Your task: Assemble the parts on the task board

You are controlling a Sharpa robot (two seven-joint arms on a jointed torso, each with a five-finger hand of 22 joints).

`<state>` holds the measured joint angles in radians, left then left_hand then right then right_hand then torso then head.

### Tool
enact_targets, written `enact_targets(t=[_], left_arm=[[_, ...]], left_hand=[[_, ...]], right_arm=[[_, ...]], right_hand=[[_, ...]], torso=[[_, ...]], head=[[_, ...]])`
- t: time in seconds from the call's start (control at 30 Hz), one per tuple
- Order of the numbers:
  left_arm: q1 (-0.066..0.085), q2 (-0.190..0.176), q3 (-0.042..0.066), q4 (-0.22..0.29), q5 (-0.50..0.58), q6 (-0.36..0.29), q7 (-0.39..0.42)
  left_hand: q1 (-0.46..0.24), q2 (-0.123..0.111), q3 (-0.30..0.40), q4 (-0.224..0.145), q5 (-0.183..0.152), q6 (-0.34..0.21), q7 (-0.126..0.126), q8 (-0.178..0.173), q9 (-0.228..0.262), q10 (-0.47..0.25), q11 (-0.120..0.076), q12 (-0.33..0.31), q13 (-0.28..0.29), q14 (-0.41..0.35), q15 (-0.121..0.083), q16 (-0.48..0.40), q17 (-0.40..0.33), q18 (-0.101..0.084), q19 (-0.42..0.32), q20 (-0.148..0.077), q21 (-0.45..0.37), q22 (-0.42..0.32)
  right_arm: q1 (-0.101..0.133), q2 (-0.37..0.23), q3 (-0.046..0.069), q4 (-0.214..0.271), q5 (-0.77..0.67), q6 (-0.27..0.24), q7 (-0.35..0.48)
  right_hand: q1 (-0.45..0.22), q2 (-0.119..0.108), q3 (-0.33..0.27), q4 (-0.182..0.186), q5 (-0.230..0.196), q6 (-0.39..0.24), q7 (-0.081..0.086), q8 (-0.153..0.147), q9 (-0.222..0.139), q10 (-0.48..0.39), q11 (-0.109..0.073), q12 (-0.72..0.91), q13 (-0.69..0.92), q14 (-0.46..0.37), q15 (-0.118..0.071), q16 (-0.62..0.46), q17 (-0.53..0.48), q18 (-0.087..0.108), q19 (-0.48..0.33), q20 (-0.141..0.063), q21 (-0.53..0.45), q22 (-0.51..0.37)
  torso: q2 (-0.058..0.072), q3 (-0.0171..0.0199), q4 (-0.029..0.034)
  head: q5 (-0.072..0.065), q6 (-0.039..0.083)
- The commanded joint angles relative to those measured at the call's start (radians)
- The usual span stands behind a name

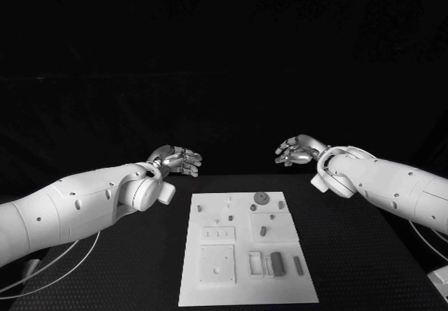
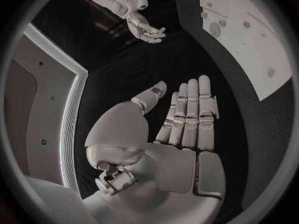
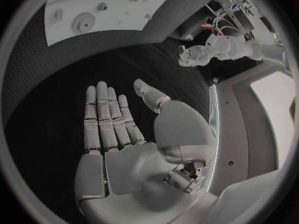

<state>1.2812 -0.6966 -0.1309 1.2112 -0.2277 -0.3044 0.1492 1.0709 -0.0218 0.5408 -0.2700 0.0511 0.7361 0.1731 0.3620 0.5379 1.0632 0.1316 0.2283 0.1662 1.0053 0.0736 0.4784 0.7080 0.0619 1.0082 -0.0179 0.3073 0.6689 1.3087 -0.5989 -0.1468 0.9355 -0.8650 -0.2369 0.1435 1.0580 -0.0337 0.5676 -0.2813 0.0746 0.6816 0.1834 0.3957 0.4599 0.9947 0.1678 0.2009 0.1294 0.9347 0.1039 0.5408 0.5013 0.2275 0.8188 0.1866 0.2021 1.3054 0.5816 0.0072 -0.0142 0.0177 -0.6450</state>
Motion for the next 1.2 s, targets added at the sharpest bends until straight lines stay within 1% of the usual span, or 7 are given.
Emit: enact_targets(t=[0.03,0.3,0.47,0.6,0.73,0.9,1.2], left_arm=[[0.004,-0.019,0.002,0.054,-0.031,0.046,0.020],[0.007,-0.067,0.005,0.149,-0.031,0.041,0.023],[0.006,-0.070,0.005,0.158,-0.030,0.047,0.022],[0.005,-0.063,0.005,0.153,-0.024,0.048,0.023],[0.004,-0.062,0.005,0.154,-0.024,0.052,0.022],[0.004,-0.071,0.005,0.161,-0.024,0.052,0.020],[0.004,-0.071,0.005,0.156,-0.023,0.053,0.024]], left_hand=[[-0.009,-0.017,-0.008,0.005,-0.002,0.008,0.001,-0.005,-0.003,0.009,-0.002,-0.005,0.002,0.007,-0.004,0.004,0.010,0.008,0.009,-0.001,0.005,0.005],[-0.022,-0.030,-0.010,0.019,-0.002,0.008,0.010,-0.013,-0.009,0.015,0.006,-0.016,0.004,-0.001,0.000,-0.005,0.025,0.001,0.000,-0.005,0.003,0.011],[-0.030,-0.039,-0.012,0.026,-0.002,0.005,0.012,-0.018,-0.013,0.015,0.007,-0.023,0.005,-0.005,0.002,-0.010,0.032,-0.001,-0.005,-0.005,0.002,0.014],[-0.034,-0.042,-0.013,0.031,-0.002,0.003,0.013,-0.022,-0.014,0.016,0.007,-0.027,0.005,-0.006,0.002,-0.013,0.037,-0.002,-0.007,-0.005,0.002,0.016],[-0.035,-0.043,-0.013,0.033,-0.002,0.003,0.014,-0.023,-0.015,0.017,0.007,-0.029,0.006,-0.007,0.002,-0.014,0.039,-0.002,-0.007,-0.006,0.002,0.017],[-0.036,-0.044,-0.013,0.035,-0.002,0.002,0.018,-0.025,-0.016,0.018,0.007,-0.031,0.006,-0.007,0.002,-0.016,0.043,-0.002,-0.008,-0.006,0.001,0.019],[-0.038,-0.045,-0.013,0.038,-0.002,0.001,0.022,-0.026,-0.017,0.018,0.008,-0.034,0.007,-0.007,0.002,-0.018,0.046,-0.002,-0.009,-0.006,0.002,0.020]], right_arm=[[-0.001,-0.002,0.000,0.012,-0.285,-0.020,-0.022],[-0.013,0.007,0.000,0.024,-0.455,-0.010,-0.081],[-0.026,0.014,0.000,0.041,-0.533,0.014,-0.113],[-0.031,0.009,0.000,0.079,-0.569,0.003,-0.122],[-0.033,0.001,0.000,0.114,-0.597,0.006,-0.130],[-0.039,0.004,-0.001,0.134,-0.616,0.008,-0.134],[-0.049,-0.020,-0.002,0.179,-0.663,0.003,-0.154]], right_hand=[[0.038,-0.016,-0.013,-0.008,0.005,0.092,0.014,0.002,-0.007,0.138,-0.047,0.021,0.022,0.188,-0.084,0.097,0.093,0.034,0.207,-0.054,0.077,0.025],[0.030,-0.037,-0.028,-0.006,0.005,0.144,-0.006,0.003,0.011,0.232,-0.087,0.048,0.086,0.227,-0.119,0.163,0.162,0.034,0.271,-0.084,0.123,0.028],[0.017,-0.065,-0.059,0.004,0.005,0.132,-0.025,-0.021,0.029,0.292,-0.119,0.166,0.268,0.262,-0.158,0.331,0.289,0.034,0.344,-0.123,0.241,0.033],[0.018,-0.068,-0.059,0.014,0.007,0.141,-0.036,-0.042,0.051,0.234,-0.134,0.362,0.527,0.243,-0.183,0.539,0.413,0.034,0.356,-0.162,0.429,0.029],[0.006,-0.079,-0.041,0.017,0.006,0.150,-0.041,-0.057,0.071,0.180,-0.139,0.455,0.664,0.221,-0.182,0.622,0.433,0.034,0.319,-0.175,0.556,0.031],[0.006,-0.076,-0.020,0.012,0.006,0.155,-0.036,-0.064,0.083,0.139,-0.133,0.425,0.668,0.195,-0.177,0.614,0.409,0.034,0.280,-0.170,0.574,0.027],[0.022,-0.074,0.017,-0.006,0.005,0.149,-0.002,-0.091,0.082,0.027,-0.064,0.040,0.365,0.245,-0.111,0.622,0.324,0.034,0.280,-0.178,0.615,0.024]], torso=[[0.029,0.0065,0.0083],[0.073,0.0200,0.0328],[0.099,0.0254,0.0469],[0.122,0.0294,0.0574],[0.135,0.0300,0.0634],[0.145,0.0299,0.0643],[0.152,0.0314,0.0637]], head=[[-0.009,-0.001],[-0.018,-0.005],[-0.019,-0.009],[-0.023,-0.003],[-0.029,-0.002],[-0.033,0.002],[-0.030,0.001]])
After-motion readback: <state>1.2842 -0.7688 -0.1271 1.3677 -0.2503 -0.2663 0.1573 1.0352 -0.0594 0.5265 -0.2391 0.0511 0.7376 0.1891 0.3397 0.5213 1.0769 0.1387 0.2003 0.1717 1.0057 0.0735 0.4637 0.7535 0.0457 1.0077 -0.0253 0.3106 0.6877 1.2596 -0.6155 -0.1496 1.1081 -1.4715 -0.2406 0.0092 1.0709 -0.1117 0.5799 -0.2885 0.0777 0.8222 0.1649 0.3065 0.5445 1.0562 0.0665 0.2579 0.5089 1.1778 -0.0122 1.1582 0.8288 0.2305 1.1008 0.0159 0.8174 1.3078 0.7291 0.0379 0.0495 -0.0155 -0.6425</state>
